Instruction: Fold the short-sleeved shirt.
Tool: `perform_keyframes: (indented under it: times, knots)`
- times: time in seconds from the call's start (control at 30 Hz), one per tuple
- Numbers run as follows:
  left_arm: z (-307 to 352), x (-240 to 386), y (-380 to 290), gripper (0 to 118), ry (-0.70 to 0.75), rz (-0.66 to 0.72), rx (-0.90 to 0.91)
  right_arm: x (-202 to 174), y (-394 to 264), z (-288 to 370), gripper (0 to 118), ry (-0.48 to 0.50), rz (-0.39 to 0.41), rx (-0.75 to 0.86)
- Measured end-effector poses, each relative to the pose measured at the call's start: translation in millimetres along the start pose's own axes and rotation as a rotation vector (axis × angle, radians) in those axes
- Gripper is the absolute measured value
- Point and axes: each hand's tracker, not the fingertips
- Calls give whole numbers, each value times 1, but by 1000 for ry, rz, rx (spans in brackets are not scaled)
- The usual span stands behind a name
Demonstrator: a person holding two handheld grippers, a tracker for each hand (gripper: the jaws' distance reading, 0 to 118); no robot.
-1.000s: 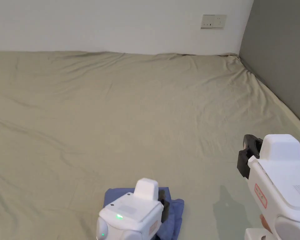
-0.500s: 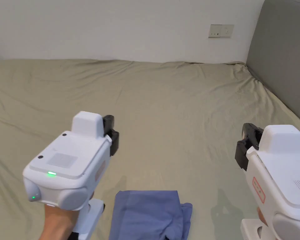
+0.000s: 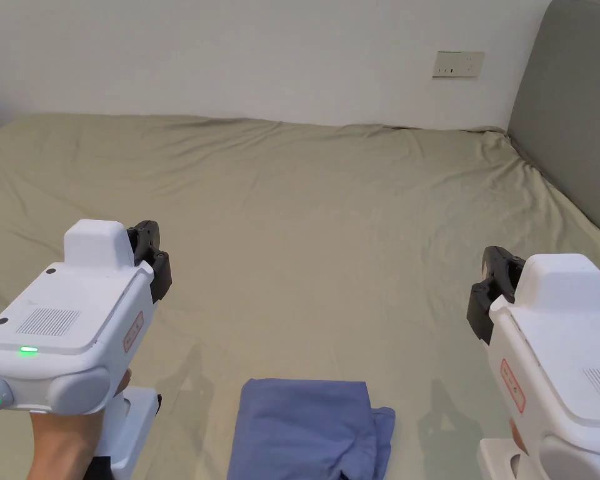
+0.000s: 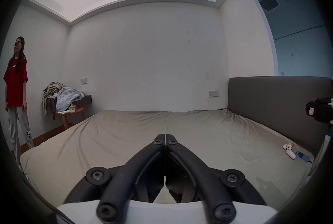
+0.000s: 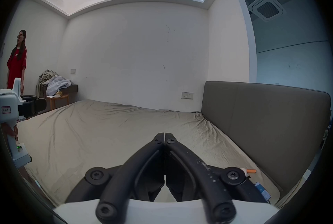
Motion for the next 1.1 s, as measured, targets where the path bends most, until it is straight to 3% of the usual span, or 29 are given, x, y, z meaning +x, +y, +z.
perform_keyframes:
  times: [0.13, 0.23, 0.4, 0.63, 0.73, 0.83, 0.9, 0.93, 1.1]
  knots:
    - [-1, -3, -2, 0, -4, 9, -8, -11, -20, -16, 2, 26, -31, -34]
    - [-1, -6, -3, 0, -4, 16, -17, -42, -61, -36, 2, 116, -50, -170]
    - [2, -13, -6, 0, 7, 10, -26, -85, -134, -67, 2, 192, -26, -374]
    - [5, -23, -12, 0, 17, 17, -46, -121, -225, -87, 2, 210, 17, -669]
    - [5, -26, -15, 0, 19, 26, -61, -123, -237, -76, 1, 181, 35, -598]
    - [3, -28, -20, 0, 17, 46, -80, -125, -232, -82, 1, 198, 87, -625]
    - [-1, -28, -24, 0, 9, 72, -114, -120, -235, -81, 1, 205, 55, -629]
    - [-4, -28, -28, 0, 1, 97, -151, -117, -236, -80, 1, 207, 23, -628]
    - [-32, -32, -60, 6, -122, 305, -487, -114, -234, -80, 1, 220, 25, -630]
